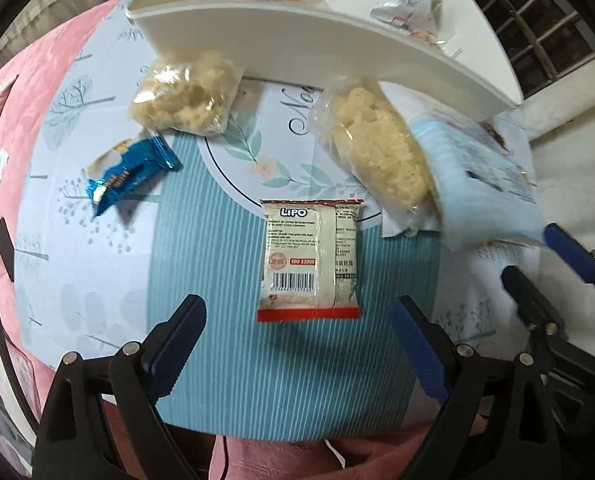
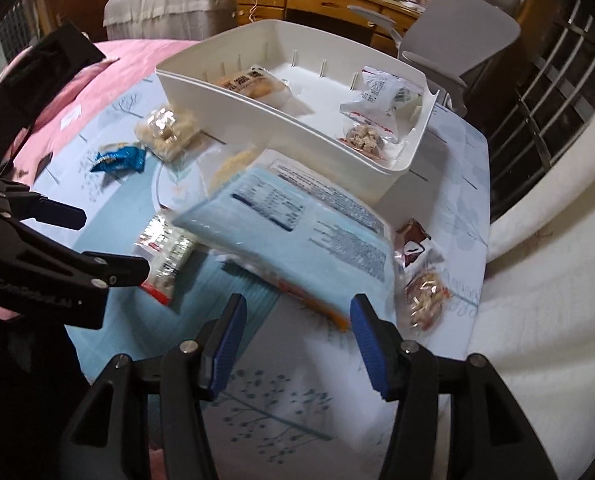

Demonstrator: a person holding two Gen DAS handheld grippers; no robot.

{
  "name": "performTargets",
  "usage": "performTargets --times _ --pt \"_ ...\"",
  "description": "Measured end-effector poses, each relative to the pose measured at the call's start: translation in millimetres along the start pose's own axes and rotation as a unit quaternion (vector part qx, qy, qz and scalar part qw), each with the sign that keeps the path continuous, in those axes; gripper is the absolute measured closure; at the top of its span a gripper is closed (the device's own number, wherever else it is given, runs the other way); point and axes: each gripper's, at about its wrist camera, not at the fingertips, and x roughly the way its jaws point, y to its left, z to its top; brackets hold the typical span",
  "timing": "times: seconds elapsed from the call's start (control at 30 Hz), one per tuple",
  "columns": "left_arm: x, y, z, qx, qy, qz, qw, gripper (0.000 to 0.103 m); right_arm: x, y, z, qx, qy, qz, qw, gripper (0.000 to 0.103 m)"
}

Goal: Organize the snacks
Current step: 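Withdraw both tools and move the left gripper toward the LIPO packet, then grasp the LIPO packet with the left gripper while the right grasps the light-blue bread bag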

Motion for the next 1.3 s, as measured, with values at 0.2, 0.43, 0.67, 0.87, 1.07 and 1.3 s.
performTargets --times 0.2,0.43,0.67,0.87,1.07,1.3 --pt "25.6 -1.6 7.1 -0.030 0.015 0.012 0.9994 0.010 16.5 -10.4 8.2 -0.027 0.001 -0.009 1.000 0.049" --pt "43.4 -0.7 15.1 -0.053 0.027 0.017 0.9981 0.010 32.7 -13.2 19.0 -0.050 -0.003 -0.001 0.999 0.049" --pt "61.7 1.2 23.6 -0.079 0.042 0.021 0.9957 0.023 41.7 -8.5 24.0 -0.080 -0.009 0.007 0.997 0.048" --pt "63.7 1.9 27.0 -0.077 0.036 0.043 0.9955 0.036 43.7 -8.9 27.3 -0.088 -0.015 0.012 0.996 0.049" --pt "61.9 7.1 33.2 -0.079 0.032 0.054 0.9949 0.050 37.5 -10.7 26.8 -0.084 -0.025 0.023 0.996 0.058" --pt "56.8 0.3 36.0 -0.078 0.036 0.047 0.9952 0.059 28.0 -13.4 26.2 -0.082 -0.031 0.023 0.996 0.067"
